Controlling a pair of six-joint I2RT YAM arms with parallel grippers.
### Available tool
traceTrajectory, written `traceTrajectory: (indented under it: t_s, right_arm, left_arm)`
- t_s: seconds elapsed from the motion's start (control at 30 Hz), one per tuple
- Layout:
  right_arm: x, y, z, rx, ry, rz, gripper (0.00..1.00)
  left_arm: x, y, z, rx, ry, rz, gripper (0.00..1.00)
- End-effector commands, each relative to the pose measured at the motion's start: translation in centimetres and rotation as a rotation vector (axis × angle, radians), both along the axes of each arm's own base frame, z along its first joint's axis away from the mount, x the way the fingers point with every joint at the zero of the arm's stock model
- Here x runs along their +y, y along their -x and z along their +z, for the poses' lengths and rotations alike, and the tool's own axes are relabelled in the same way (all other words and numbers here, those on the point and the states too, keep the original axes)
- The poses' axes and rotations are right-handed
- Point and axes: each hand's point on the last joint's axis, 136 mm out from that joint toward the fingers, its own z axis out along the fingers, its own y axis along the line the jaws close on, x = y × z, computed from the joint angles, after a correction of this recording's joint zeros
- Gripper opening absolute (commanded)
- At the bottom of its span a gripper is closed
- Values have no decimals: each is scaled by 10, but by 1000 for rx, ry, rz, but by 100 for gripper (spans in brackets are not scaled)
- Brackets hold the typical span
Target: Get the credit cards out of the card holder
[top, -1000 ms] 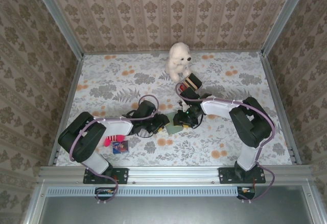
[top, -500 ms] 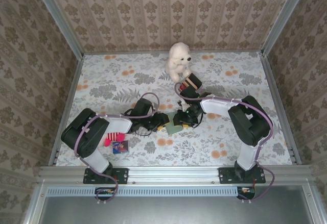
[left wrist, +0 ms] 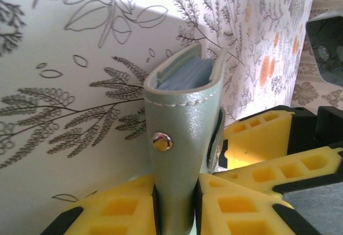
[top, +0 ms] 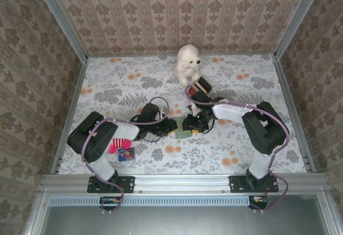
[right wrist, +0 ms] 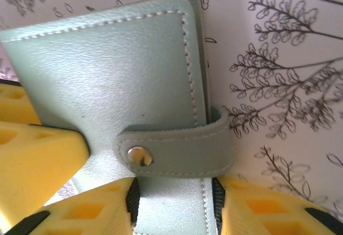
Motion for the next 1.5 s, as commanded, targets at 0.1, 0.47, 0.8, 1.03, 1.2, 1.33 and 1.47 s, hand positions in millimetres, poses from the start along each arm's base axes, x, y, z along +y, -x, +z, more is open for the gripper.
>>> traceTrajectory:
  t_s: [0.1, 0.47, 0.8, 1.03, 1.2, 1.33, 1.47]
  right_arm:
    - [-14, -20, 54, -177, -19, -133, 50]
    - [2, -13, 48, -174, 27, -77, 48]
    - [17, -5, 33, -128, 23, -37, 43]
    - [18, -6, 25, -115, 39, -33, 40]
    - [17, -8, 22, -108, 55, -34, 40]
    - [12, -8, 18, -110, 89, -42, 38]
    - [4, -9, 15, -118, 133, -50, 37]
  left_arm:
    - [-2, 7, 27, -84, 12, -60, 13]
    - [-4, 10, 43, -113, -10, -89, 8]
    - [-6, 9, 49, -121, -13, -95, 7]
    - [-8, 10, 51, -125, -8, -102, 6]
    - [-9, 11, 52, -127, -7, -106, 6]
    - [-7, 11, 52, -126, -15, -102, 5]
    - [-4, 10, 50, -130, -36, -94, 5]
